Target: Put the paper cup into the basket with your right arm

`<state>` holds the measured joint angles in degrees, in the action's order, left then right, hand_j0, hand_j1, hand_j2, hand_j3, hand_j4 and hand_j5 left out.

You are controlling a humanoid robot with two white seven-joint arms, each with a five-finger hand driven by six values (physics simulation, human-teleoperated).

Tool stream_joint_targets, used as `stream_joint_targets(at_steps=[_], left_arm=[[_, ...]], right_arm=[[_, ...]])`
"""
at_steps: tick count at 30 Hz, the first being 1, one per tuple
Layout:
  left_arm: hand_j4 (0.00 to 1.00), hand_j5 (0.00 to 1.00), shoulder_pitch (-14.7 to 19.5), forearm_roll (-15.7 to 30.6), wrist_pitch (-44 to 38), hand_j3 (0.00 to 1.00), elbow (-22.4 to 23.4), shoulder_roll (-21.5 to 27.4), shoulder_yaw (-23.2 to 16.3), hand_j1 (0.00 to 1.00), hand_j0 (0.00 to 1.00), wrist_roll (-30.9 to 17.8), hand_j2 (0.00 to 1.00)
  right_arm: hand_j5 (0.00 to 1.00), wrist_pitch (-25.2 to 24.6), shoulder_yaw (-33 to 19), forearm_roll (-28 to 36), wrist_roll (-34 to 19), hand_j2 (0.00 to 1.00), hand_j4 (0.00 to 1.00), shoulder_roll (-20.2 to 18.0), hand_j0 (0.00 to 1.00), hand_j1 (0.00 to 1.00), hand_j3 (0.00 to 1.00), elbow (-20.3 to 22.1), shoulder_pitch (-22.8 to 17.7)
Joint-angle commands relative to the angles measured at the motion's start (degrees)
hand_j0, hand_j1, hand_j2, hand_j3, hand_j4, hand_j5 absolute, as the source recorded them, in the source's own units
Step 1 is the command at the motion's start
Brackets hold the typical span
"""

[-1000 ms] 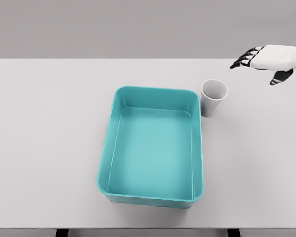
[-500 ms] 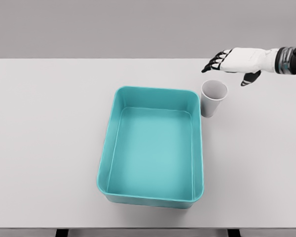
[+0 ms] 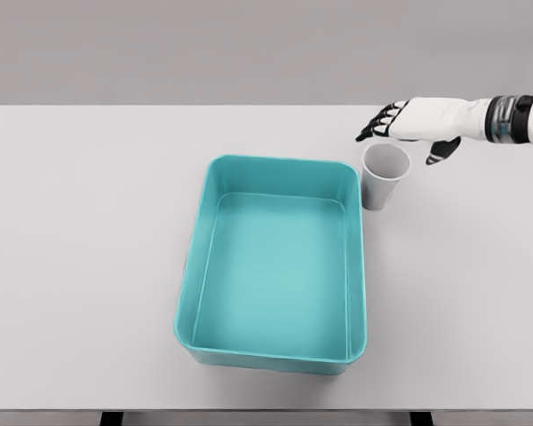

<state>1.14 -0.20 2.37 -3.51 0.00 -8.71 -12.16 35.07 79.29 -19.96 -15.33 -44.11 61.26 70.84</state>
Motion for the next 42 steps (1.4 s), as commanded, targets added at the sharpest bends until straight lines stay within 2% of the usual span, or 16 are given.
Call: stream_joint_targets(at_steps=[1, 19, 38, 40, 42], left_arm=[[1.0, 1.0, 0.0, 0.0, 0.0, 1.0, 0.0, 0.0, 0.0, 1.0, 1.0, 0.0, 1.0], [1.0, 1.0, 0.0, 0.0, 0.0, 1.0, 0.0, 0.0, 0.0, 1.0, 1.0, -0.1, 1.0], [1.0, 1.0, 0.1, 0.0, 0.0, 1.0, 0.0, 0.0, 0.0, 1.0, 1.0, 0.0, 1.0], [1.0, 1.0, 0.0, 0.0, 0.0, 1.0, 0.0, 0.0, 0.0, 1.0, 1.0, 0.0, 1.0], [1.0, 1.0, 0.0, 0.0, 0.0, 1.0, 0.0, 0.0, 0.0, 1.0, 1.0, 0.0, 1.0]], right_arm=[[1.0, -0.1, -0.1, 0.3, 0.0, 1.0, 1.0, 0.1, 1.0, 1.0, 1.0, 0.0, 0.0], [1.0, -0.1, -0.5, 0.4, 0.0, 1.0, 1.0, 0.5, 1.0, 1.0, 1.0, 1.6, -2.4], [1.0, -0.1, -0.5, 0.5, 0.0, 1.0, 1.0, 1.3, 1.0, 1.0, 1.0, 1.6, -2.5], [0.97, -0.1, -0.5, 0.5, 0.0, 0.97, 0.97, 1.3, 0.97, 0.97, 0.97, 1.6, -2.5], [0.89, -0.1, -0.5, 0.5, 0.0, 0.89, 0.89, 1.3, 0.89, 0.89, 0.89, 1.6, -2.5]])
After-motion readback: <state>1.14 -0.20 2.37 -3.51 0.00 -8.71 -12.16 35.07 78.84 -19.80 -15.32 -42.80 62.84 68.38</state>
